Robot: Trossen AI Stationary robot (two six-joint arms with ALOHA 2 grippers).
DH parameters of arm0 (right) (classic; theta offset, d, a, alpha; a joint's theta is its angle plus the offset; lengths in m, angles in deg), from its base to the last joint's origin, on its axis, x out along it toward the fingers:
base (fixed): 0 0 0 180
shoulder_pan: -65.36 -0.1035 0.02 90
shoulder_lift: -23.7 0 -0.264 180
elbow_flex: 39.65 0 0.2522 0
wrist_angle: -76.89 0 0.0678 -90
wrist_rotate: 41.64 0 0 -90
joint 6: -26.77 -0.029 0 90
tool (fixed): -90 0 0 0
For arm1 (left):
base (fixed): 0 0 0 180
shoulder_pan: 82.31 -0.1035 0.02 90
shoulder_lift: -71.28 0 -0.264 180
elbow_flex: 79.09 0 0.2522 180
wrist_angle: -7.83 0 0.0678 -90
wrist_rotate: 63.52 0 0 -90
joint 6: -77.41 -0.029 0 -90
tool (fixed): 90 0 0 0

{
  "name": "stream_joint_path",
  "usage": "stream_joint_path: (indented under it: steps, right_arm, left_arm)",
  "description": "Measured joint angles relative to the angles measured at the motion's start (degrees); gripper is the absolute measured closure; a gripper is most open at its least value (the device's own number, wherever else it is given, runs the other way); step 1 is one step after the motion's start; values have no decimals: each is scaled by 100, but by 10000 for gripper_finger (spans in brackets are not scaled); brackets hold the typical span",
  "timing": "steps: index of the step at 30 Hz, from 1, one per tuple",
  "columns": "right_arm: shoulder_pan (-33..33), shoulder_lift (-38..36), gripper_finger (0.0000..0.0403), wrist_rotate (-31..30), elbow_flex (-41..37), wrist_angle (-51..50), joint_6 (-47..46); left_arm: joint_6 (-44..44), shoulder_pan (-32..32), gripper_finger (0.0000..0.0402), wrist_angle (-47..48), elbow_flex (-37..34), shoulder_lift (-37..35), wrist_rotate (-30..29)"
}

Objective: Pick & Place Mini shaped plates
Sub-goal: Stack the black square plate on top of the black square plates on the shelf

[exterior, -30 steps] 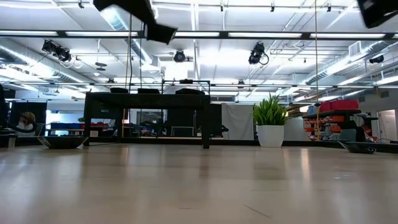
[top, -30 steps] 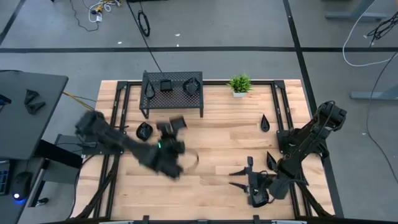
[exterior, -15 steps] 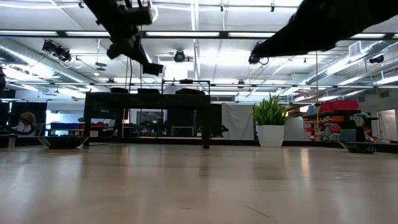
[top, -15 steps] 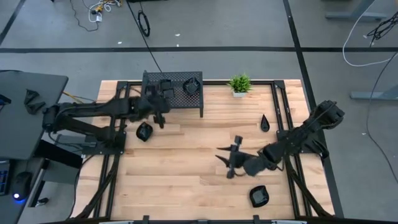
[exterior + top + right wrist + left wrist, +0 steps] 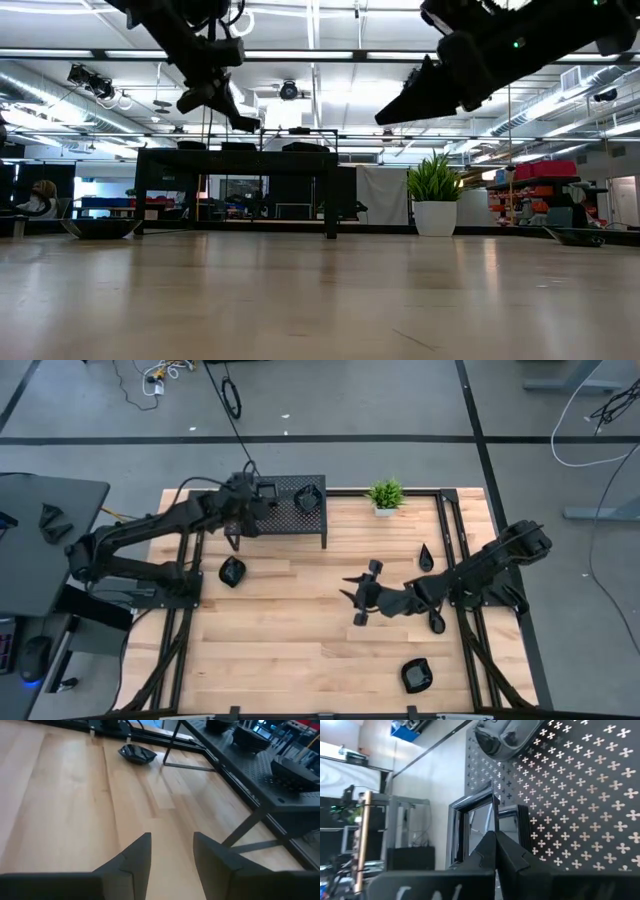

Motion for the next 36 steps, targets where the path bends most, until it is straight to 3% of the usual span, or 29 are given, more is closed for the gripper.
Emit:
stream_joint_path:
  steps: [10, 16, 21, 36]
  right_arm:
    - [238, 0, 255, -18, -2, 729, 180]
    - [416, 0, 255, -22, -2, 1255, 234]
    - [449, 0, 255, -20, -2, 1264, 205]
    - [444, 0, 255, -4, -2, 1263, 69]
  left_arm:
    - [-2, -602, 400, 127, -1, 2, 1318]
    - [144, -1045, 400, 154, -1, 2, 1361]
    - [199, -1252, 400, 289, -2, 2, 2012]
    - [303, -1250, 399, 311, -2, 4, 2022]
